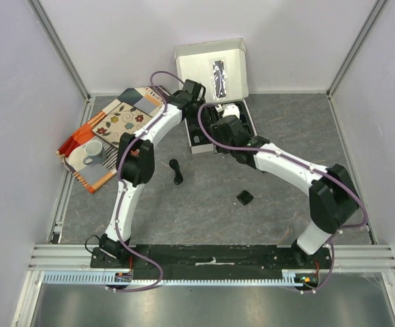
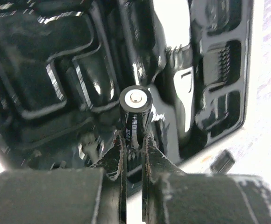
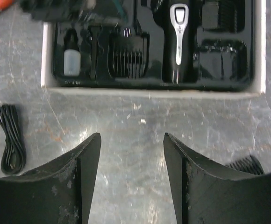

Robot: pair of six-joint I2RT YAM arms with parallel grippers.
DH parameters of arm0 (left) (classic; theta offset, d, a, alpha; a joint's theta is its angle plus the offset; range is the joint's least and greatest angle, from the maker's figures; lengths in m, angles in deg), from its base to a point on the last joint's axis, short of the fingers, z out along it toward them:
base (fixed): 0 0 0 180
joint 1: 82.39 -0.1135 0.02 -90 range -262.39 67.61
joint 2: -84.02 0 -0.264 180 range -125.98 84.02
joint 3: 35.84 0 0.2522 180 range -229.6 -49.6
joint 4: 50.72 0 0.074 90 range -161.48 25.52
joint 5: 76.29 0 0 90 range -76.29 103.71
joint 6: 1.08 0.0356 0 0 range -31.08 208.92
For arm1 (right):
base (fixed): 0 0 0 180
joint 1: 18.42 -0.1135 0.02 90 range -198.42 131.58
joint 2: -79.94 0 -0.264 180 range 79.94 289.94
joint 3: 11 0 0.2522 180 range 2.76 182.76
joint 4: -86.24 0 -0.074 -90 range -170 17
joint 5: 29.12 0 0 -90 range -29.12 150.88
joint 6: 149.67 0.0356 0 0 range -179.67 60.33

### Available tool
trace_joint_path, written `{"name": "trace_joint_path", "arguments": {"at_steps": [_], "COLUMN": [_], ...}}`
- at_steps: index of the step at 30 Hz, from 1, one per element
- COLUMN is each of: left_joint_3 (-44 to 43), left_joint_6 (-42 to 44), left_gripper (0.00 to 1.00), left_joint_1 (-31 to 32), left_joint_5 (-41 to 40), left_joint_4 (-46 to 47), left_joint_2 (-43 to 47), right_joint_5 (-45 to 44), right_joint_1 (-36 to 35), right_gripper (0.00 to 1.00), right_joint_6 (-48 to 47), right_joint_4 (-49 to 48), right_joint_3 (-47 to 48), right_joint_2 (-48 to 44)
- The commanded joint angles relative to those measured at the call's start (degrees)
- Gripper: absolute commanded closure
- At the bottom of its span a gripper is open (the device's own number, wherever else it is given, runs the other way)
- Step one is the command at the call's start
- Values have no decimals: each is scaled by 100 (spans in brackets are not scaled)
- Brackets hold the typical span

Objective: Sort the hair-cutting tools

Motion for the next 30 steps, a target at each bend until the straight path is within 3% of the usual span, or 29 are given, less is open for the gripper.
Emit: {"name": "trace_joint_path", "arguments": {"at_steps": [1, 7, 11, 15, 22, 30], "left_joint_3": [859, 2379, 3384, 4289, 5475, 5644], "left_joint_6": [641, 809, 703, 686, 607, 624], "left_gripper": [98, 98, 98, 98, 98, 98], "left_joint_1": [24, 24, 50, 374, 630, 630], "left_joint_5": [-642, -1275, -1250, -1714, -1839, -1856], "left_joint_4": [-110, -40, 338, 619, 936, 1068], "left_joint_2": [1477, 2727, 3780, 4502, 5048, 5067], "right_joint_5": [163, 165, 137, 207, 40, 111], "right_joint_1": [200, 253, 349, 464, 595, 780], "right_gripper": [36, 36, 36, 36, 36, 36], "right_joint_6": [-260, -532, -612, -647, -735, -665], "right_joint_4": [-320, -382, -548, -690, -742, -804], "right_joint_3": [613, 1114, 1272, 1509, 1817, 1906], "right_joint_2": [543, 1247, 1581, 1819, 2258, 2531]}}
